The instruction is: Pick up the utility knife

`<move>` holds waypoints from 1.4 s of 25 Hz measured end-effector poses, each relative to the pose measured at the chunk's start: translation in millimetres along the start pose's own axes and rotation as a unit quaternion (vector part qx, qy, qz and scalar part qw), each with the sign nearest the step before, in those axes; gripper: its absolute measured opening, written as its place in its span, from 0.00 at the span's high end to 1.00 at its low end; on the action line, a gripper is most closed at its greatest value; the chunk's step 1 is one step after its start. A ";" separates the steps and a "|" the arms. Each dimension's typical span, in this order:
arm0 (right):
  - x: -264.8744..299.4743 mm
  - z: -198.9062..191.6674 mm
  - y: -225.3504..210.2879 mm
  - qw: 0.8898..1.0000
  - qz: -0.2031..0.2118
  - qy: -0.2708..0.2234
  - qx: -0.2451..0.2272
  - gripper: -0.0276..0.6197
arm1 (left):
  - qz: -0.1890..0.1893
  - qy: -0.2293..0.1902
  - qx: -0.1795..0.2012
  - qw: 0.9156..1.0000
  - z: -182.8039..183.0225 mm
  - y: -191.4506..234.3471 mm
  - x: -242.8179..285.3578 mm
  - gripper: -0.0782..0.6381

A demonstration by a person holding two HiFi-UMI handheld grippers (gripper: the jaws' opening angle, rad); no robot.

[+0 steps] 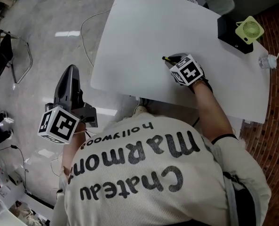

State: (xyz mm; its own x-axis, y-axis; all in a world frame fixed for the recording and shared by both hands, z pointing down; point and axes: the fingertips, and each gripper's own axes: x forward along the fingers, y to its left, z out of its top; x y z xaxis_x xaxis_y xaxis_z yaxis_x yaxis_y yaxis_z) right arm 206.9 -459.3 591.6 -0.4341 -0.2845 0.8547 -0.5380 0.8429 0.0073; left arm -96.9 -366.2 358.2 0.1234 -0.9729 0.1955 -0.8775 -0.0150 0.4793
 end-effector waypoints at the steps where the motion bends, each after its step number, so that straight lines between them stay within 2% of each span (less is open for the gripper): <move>1: -2.0 -0.9 2.1 1.000 -0.001 -0.002 0.008 0.86 | -0.005 0.000 -0.001 1.000 -0.5 -1.5 1.2 0.89; 10: -22.8 -9.3 21.9 0.994 -0.037 -0.028 0.097 0.86 | -0.060 0.015 -0.009 0.998 -4.0 -16.0 9.3 0.89; 16: -36.7 -13.2 46.5 0.980 -0.055 -0.055 0.184 0.86 | -0.094 0.032 0.003 0.995 -6.4 -15.2 0.4 0.89; 20: -46.3 -14.4 68.5 0.965 -0.068 -0.078 0.242 0.86 | -0.109 0.043 0.005 0.993 -5.7 -7.4 -13.6 0.89; 26: -54.3 -8.7 112.0 0.933 -0.066 -0.110 0.337 0.86 | -0.132 0.059 0.009 0.989 2.3 6.9 -37.6 0.89; 30: -62.4 -0.8 141.0 0.915 -0.071 -0.129 0.376 0.86 | -0.150 0.069 0.014 0.986 0.2 13.6 -51.9 0.89; 35: -74.2 22.4 184.3 0.897 -0.057 -0.169 0.405 0.86 | -0.176 0.085 0.018 0.981 -6.8 19.0 -70.8 0.89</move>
State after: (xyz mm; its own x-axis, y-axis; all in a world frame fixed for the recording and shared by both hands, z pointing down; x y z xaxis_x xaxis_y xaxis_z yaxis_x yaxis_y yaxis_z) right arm 123.7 -293.0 517.9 -0.4627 -0.5855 0.6656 -0.8822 0.2306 -0.4105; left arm -119.2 -296.1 359.3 0.4940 -0.8535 0.1656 -0.7821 -0.3530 0.5136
